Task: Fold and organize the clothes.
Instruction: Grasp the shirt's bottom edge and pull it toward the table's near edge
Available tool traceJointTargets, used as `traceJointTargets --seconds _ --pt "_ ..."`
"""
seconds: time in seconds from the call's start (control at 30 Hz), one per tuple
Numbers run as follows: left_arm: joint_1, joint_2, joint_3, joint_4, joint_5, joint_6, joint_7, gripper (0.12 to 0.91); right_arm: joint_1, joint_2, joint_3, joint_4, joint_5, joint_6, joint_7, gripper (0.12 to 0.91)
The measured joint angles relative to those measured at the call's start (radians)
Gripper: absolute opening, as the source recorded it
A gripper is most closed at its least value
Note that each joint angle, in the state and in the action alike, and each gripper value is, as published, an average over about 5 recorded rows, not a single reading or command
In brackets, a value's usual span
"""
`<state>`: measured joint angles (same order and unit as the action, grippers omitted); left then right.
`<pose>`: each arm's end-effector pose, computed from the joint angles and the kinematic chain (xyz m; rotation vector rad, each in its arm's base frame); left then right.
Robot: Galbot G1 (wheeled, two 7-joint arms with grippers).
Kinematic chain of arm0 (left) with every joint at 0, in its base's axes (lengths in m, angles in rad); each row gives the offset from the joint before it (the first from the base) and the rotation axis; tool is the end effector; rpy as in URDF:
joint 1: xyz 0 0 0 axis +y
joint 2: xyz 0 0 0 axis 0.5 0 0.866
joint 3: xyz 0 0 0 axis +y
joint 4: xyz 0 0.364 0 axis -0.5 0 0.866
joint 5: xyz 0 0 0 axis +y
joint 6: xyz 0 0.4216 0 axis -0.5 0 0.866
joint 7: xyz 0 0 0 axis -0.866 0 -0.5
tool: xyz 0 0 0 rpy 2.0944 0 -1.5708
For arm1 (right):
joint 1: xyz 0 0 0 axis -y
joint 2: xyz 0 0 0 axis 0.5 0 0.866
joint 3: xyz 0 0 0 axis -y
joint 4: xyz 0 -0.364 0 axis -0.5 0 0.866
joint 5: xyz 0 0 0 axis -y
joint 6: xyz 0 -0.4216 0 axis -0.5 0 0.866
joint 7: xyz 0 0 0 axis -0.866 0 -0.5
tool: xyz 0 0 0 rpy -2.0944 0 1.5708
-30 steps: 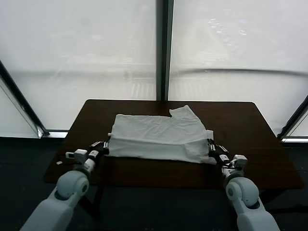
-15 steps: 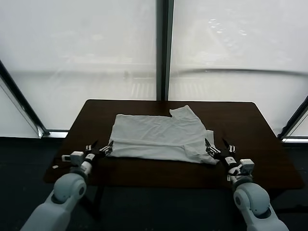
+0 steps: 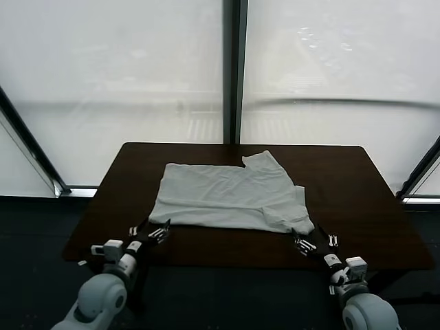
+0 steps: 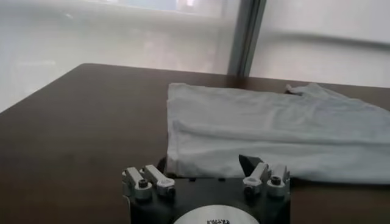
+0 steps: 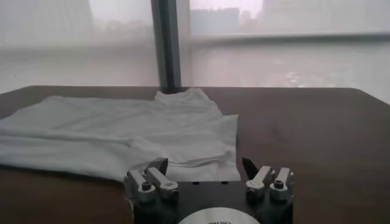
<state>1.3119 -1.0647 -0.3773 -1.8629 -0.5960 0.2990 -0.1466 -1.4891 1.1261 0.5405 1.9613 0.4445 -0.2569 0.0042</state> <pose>0.3225 0.0661 -0.3368 -0.1880 -2.7406 0.1077 0.2750 -0.0935 -0.3302 0.2097 -2.7963 -0.0140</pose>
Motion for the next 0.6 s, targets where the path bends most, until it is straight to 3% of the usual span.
traceJointTargets --seconds 0.2,0.37,0.47,0.6 --pt "-0.002 -0.002 -0.001 0.02 0.004 -0.015 0.0 0.893 -0.001 0.007 -0.009 -0.013 -0.015 0.004 -0.002 0.907" --pt "-0.005 -0.002 -0.002 0.037 0.005 -0.026 0.0 0.829 0.009 0.015 -0.018 -0.021 -0.025 0.006 -0.003 0.891" --pt "-0.005 -0.002 -0.003 0.041 0.004 -0.028 0.0 0.808 0.015 0.019 -0.022 -0.025 -0.026 0.007 -0.003 0.784" --pt "-0.006 -0.001 -0.003 0.043 0.003 -0.03 0.0 0.787 0.02 0.022 -0.024 -0.032 -0.026 0.008 -0.003 0.529"
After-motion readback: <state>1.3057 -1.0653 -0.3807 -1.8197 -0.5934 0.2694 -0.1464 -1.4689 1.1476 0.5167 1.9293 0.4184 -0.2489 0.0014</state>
